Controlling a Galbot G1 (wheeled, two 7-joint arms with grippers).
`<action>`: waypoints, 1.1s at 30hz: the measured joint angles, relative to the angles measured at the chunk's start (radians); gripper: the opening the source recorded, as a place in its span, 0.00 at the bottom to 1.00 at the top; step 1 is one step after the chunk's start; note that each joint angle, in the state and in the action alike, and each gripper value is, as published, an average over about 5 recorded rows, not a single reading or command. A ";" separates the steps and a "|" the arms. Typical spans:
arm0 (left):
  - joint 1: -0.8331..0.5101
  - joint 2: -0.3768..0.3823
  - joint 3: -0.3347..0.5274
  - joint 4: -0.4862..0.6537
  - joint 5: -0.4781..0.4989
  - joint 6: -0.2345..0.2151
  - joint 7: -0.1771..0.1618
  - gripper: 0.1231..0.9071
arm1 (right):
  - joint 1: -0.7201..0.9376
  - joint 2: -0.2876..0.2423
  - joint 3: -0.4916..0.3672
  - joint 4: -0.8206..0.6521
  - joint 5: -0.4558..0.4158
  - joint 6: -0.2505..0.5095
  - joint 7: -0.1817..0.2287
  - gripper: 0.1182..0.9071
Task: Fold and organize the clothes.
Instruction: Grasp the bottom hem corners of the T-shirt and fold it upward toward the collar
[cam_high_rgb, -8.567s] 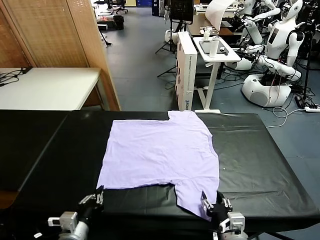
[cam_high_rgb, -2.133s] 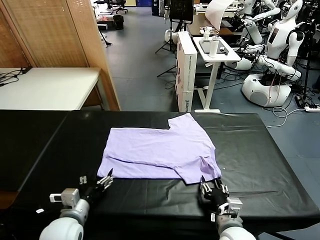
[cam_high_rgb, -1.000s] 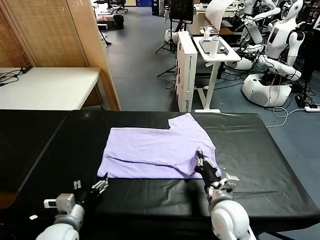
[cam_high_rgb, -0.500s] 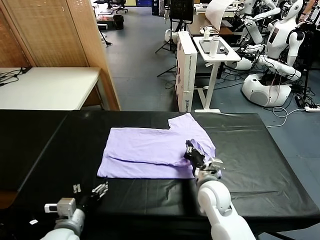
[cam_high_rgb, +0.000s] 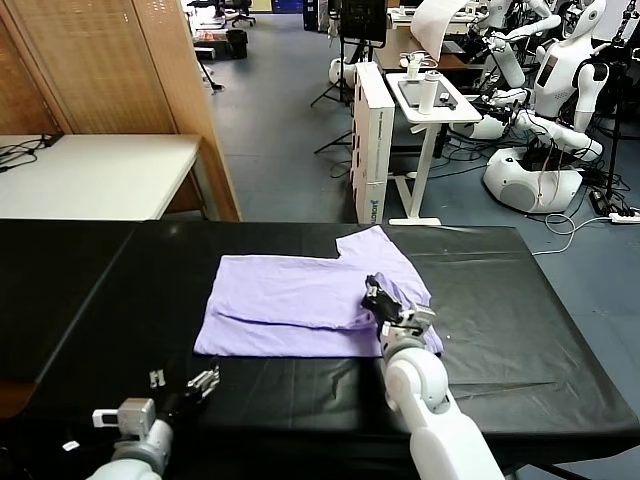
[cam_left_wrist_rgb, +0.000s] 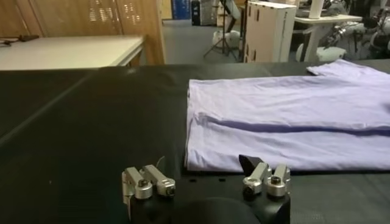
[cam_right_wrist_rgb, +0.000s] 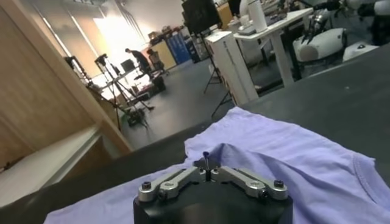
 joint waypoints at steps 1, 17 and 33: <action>0.000 0.000 0.000 0.000 0.000 -0.001 0.000 1.00 | -0.002 0.002 0.002 -0.001 0.005 0.000 0.005 0.03; 0.006 0.000 0.003 -0.005 -0.001 -0.010 0.002 1.00 | -0.032 -0.009 0.021 0.056 -0.004 0.010 -0.032 0.93; 0.009 -0.010 0.026 -0.011 0.007 -0.014 0.002 1.00 | -0.231 -0.059 0.005 0.253 -0.088 -0.108 0.025 1.00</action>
